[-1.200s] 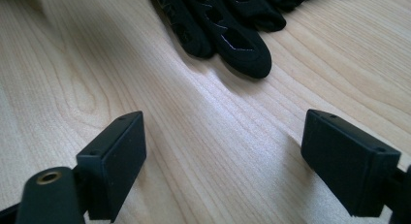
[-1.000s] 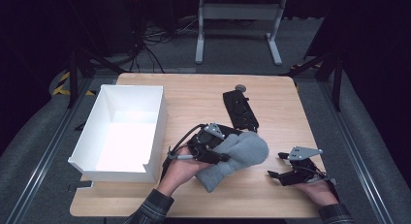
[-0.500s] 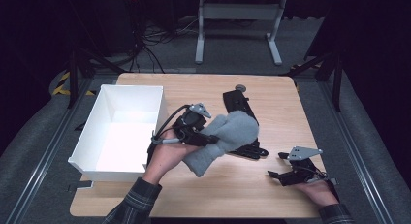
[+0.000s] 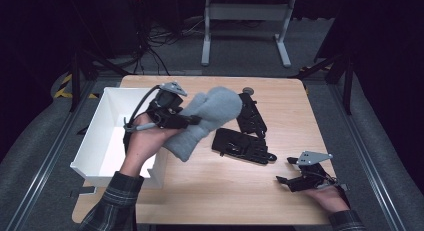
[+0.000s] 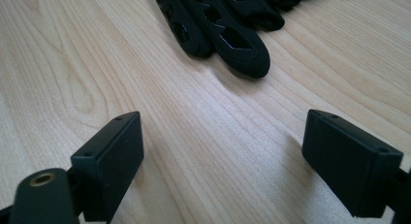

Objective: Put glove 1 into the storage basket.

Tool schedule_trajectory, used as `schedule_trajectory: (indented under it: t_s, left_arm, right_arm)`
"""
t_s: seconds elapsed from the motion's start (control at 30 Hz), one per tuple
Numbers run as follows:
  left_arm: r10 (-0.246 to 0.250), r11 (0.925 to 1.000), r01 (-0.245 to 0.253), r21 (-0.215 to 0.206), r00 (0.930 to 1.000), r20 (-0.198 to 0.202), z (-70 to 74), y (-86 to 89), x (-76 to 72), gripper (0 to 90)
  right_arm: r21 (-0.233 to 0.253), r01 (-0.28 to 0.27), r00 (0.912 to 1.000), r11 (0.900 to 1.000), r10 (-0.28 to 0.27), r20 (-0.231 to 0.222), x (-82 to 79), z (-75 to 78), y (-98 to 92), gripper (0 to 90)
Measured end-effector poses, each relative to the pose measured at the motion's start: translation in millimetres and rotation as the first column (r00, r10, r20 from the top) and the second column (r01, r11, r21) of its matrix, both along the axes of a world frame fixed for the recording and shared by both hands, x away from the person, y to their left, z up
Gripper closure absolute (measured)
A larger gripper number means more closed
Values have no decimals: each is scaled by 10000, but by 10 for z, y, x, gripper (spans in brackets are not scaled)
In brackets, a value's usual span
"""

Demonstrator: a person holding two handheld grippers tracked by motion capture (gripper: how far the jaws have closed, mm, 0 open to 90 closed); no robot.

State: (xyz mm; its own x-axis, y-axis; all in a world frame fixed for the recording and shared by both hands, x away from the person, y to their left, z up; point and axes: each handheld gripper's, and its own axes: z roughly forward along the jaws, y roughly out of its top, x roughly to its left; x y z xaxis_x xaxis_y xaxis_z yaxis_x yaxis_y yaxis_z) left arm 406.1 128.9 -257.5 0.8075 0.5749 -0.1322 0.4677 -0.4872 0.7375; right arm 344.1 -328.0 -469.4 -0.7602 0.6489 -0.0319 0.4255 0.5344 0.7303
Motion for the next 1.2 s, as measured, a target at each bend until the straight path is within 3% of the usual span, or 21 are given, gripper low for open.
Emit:
schedule_trajectory:
  t_s: [0.03, 0.27, 0.5, 0.53, 0.6, 0.63, 0.83, 0.87, 1.0, 1.13, 1.2]
  left_arm:
    - [250, 9997, -250, -33, 9997, 44, 44, 122, 8, 692]
    - [1060, 9942, -1057, -208, 9943, 96, 104, 473, 1, 693]
    - [2017, 9782, -2016, -508, 9794, -34, 68, 907, -44, 692]
    - [2017, 9782, -2016, -508, 9794, -34, 68, 907, -44, 692]
    - [2399, 9697, -2405, -427, 9706, -194, -4, 1031, -56, 692]
    - [2399, 9697, -2405, -427, 9706, -194, -4, 1031, -56, 692]
    - [3168, 9472, -3196, -249, 9451, -800, -320, 1279, -11, 692]
    - [3168, 9472, -3196, -249, 9451, -800, -320, 1279, -11, 692]
    - [3704, 9268, -3752, -141, 9199, -1284, -538, 1410, 46, 692]
    - [4045, 9120, -4103, -22, 9000, -1627, -710, 1458, 77, 692]
    - [4241, 9021, -4314, 53, 8845, -1946, -850, 1474, 100, 692]
  right_arm:
    - [4, 2, 10000, 10000, -2, -7, 0, 0, 0, 153]
    - [1, 4, 10000, 10000, -4, -8, 0, 0, 0, 153]
    - [0, 6, 10000, 10000, -6, -6, 0, 0, 0, 152]
    - [0, 6, 10000, 10000, -6, -6, 0, 0, 0, 152]
    - [-1, 16, 10000, 10000, -16, -1, 0, 0, 0, 152]
    - [-1, 16, 10000, 10000, -16, -1, 0, 0, 0, 152]
    - [-2, 7, 10000, 10000, -7, 8, 1, 0, 0, 152]
    - [-2, 7, 10000, 10000, -7, 8, 1, 0, 0, 152]
    - [-1, 4, 10000, 10000, -4, 8, 1, 0, 0, 152]
    - [2, 1, 10000, 10000, -1, 8, 1, 0, 0, 152]
    - [-1, 1, 10000, 10000, -1, 5, 1, 0, 0, 152]
